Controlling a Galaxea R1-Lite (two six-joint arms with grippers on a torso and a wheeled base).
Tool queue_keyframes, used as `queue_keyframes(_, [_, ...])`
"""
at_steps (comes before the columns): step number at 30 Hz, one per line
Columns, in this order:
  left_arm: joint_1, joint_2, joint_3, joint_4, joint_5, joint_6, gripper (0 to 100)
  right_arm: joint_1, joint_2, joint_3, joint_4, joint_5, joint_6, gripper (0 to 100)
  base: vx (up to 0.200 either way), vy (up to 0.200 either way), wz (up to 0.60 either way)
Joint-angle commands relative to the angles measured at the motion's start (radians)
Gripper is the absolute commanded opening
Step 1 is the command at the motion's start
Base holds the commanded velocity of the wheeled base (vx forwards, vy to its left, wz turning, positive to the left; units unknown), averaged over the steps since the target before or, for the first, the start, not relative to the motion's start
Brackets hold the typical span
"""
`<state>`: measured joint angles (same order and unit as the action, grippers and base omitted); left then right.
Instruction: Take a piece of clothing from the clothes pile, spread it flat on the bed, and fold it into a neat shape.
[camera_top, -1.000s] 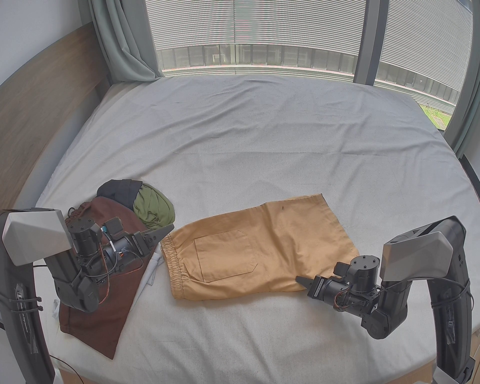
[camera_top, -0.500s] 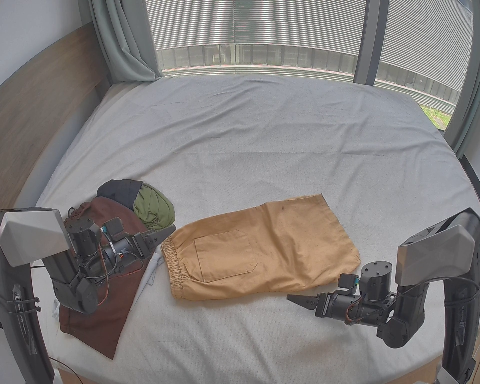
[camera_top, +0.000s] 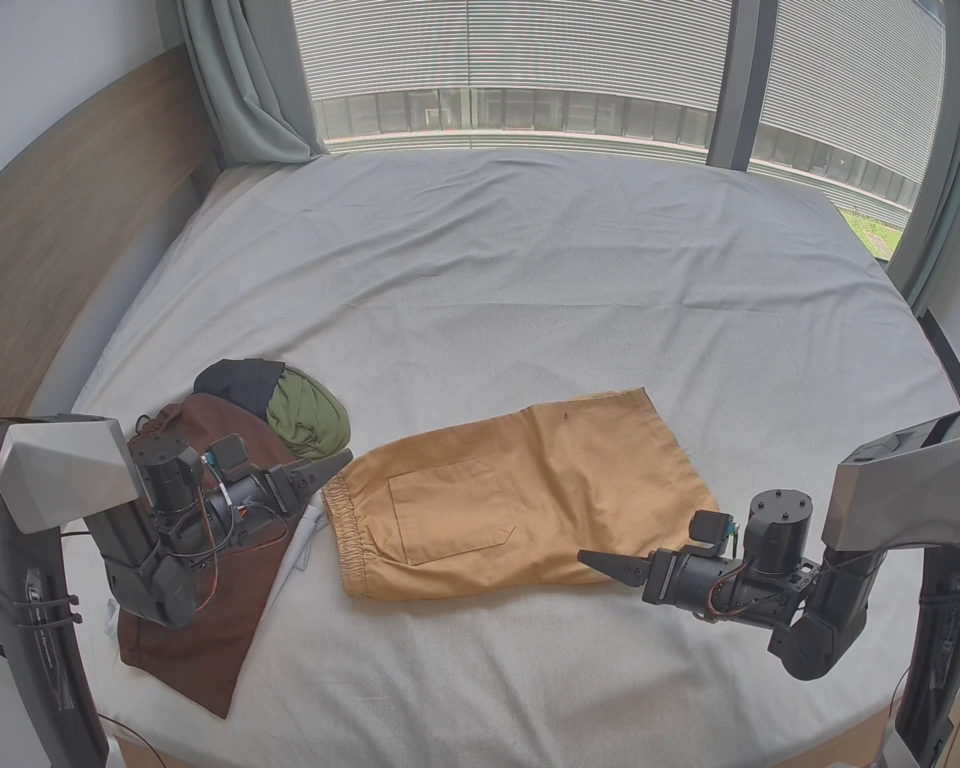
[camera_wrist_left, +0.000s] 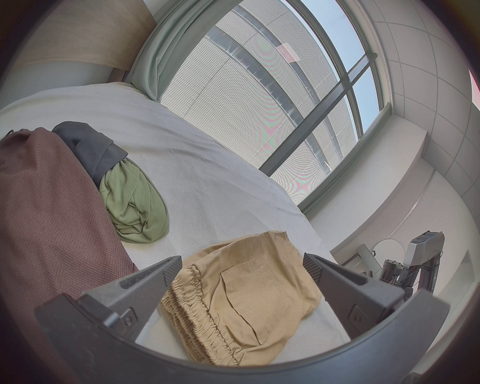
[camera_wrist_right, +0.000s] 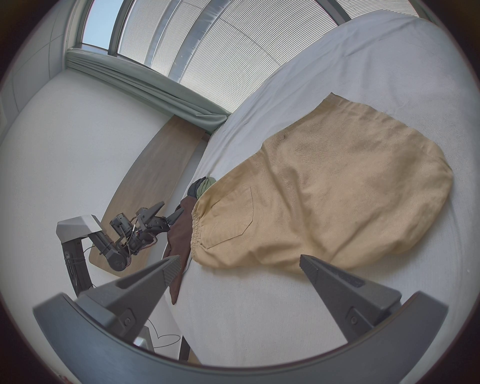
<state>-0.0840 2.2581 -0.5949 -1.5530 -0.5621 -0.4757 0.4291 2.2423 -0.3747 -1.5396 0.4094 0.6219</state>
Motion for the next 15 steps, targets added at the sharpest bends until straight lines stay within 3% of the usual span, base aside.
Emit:
queue_keyframes(1, [0.0,0.0,0.001,-0.002,-0.001,-0.001,100,-0.02,0.042,-0.038,-0.001,-0.001,0.002,100,0.0,0.0,0.0])
queue_keyframes(15, [0.001,0.001,0.003,-0.002,-0.001,0.0,100,-0.055,0.129,-0.072,-0.001,-0.003,0.001,100,0.0,0.0,0.0])
